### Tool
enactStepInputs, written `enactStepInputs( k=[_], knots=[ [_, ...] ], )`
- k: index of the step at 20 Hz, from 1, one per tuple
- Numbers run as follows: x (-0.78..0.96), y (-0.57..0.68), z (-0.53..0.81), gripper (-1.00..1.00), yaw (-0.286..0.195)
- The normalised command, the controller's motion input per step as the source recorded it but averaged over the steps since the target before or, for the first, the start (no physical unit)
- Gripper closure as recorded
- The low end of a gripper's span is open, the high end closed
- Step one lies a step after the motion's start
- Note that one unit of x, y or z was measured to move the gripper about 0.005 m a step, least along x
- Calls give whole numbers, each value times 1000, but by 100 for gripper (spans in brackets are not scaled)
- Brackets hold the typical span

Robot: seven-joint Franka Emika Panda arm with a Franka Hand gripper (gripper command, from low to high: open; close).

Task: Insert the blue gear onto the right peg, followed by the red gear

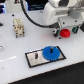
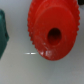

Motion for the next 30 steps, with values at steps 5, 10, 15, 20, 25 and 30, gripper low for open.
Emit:
enactStepInputs(
  k=[5,10,15,20,25,30],
  knots=[
    [-244,1,-82,100,0],
    [-232,0,-49,100,0],
    [-90,-36,135,100,0],
    [213,-98,626,100,0],
    [405,-233,580,100,0],
    [451,-346,439,100,0]
  ],
)
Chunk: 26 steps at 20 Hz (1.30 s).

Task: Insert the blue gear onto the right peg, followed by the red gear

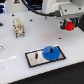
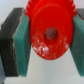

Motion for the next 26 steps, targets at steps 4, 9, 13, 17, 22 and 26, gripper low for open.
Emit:
enactStepInputs(
  k=[4,9,13,17,22,26],
  knots=[
    [506,-479,430,100,0],
    [543,-430,349,100,0],
    [625,-352,231,100,0],
    [679,-318,203,100,0],
    [726,-291,147,100,0],
    [731,-261,116,100,0]
  ],
)
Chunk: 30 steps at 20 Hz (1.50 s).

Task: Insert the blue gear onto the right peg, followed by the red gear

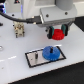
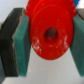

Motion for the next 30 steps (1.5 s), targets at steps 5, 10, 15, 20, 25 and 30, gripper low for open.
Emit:
enactStepInputs(
  k=[5,10,15,20,25,30],
  knots=[
    [567,-244,2,100,0],
    [235,-101,-163,100,0],
    [112,-6,-174,100,0],
    [-4,2,90,100,0],
    [-65,-28,292,100,0],
    [73,-45,-32,100,0]
  ],
)
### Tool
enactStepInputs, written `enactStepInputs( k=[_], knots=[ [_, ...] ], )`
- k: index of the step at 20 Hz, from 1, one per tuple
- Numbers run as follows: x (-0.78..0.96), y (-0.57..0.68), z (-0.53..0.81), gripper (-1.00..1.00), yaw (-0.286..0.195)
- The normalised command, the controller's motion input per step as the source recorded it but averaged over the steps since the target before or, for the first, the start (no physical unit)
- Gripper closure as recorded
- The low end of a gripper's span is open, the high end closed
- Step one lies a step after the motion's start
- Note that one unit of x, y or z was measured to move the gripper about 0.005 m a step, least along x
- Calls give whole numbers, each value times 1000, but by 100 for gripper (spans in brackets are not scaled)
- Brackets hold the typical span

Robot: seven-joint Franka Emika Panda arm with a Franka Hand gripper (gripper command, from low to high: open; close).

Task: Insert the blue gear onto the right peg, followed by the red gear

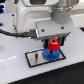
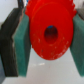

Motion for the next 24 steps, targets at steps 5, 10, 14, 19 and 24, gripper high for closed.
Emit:
enactStepInputs(
  k=[5,10,14,19,24],
  knots=[
    [146,-56,-224,100,0],
    [107,-10,-317,100,0],
    [76,-20,-367,100,0],
    [42,19,7,-100,0],
    [16,116,508,-100,0]
  ],
)
